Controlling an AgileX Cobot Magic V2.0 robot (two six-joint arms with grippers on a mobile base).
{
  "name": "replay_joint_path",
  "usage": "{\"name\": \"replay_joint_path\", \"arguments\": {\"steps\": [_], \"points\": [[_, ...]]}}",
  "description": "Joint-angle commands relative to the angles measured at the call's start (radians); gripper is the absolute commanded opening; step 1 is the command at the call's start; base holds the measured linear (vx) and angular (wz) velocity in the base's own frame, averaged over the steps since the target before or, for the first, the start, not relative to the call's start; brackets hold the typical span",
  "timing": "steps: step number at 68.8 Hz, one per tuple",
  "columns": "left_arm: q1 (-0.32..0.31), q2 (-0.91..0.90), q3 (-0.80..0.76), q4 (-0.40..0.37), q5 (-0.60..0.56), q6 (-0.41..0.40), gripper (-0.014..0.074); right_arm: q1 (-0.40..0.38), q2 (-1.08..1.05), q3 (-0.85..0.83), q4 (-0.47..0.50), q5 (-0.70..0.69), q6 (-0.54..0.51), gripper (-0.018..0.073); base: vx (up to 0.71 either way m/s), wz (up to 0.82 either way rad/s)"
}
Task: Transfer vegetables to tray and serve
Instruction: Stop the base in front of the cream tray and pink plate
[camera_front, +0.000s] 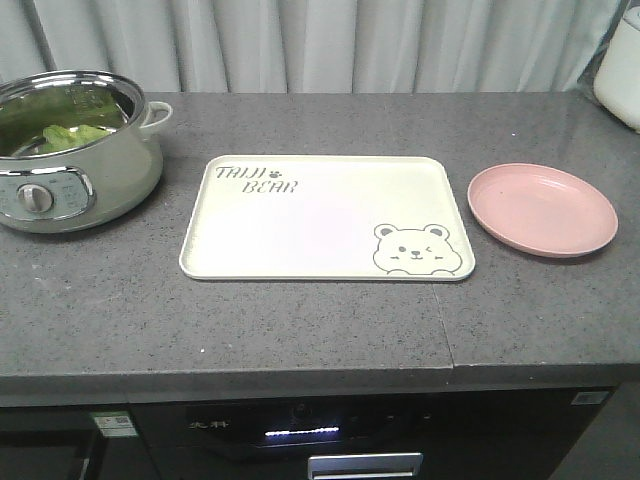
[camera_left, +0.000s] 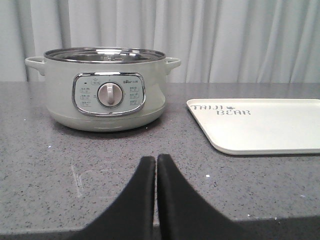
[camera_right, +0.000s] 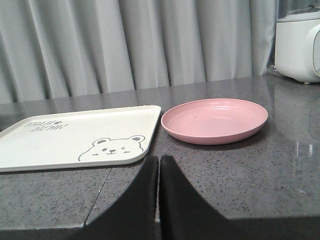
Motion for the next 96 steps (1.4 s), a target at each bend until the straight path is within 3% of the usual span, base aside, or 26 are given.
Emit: {"name": "replay_joint_path", "arguments": {"steps": [1,96], "points": [[0.002,-0.014,0.027,-0.002,-0.077,-0.009,-0.0006,-0.007,-0.007,0.013,-0.004,-0.077,-0.005,-0.0002,0.07,0.00],[0.002,-0.014,0.027,-0.002,-0.077,-0.009,-0.0006,-0.007,-0.007,0.013,-0.004,-0.077,-0.005,-0.0002,0.04,-0.01]]}}
